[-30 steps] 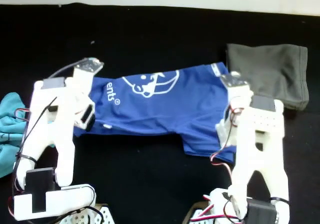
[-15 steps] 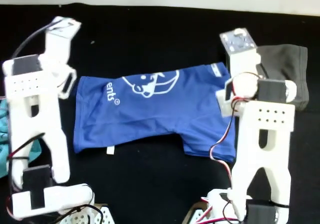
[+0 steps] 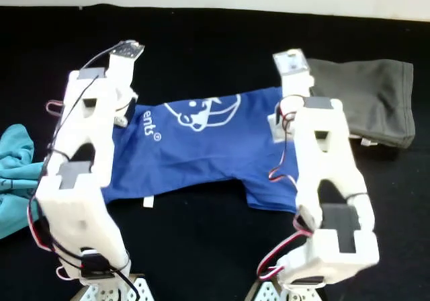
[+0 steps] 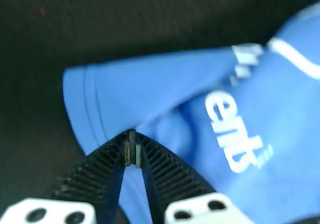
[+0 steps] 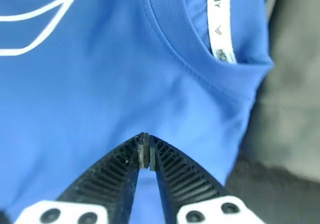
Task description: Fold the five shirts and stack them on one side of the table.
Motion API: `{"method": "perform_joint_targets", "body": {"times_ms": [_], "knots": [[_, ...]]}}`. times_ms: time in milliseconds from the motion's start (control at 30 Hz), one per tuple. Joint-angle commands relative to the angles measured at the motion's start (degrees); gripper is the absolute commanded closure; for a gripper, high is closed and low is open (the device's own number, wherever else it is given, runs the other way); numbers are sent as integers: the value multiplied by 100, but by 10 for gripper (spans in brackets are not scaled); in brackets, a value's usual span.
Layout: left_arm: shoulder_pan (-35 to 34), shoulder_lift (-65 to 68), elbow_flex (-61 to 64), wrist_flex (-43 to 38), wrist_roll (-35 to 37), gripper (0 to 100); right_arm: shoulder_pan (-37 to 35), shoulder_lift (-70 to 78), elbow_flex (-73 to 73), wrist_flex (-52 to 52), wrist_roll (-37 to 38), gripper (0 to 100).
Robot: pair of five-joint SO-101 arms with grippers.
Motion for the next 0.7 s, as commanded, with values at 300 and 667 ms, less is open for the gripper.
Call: {"method": "perform_joint_targets", "body": {"times_ms": [300,667], "knots": [[-690,3134,-5059,466,141,991,321,514,-180,-804,-35,993],[-866,4180,-8453,2233,993,991,295,453,-1033,523,-44,993]]}}
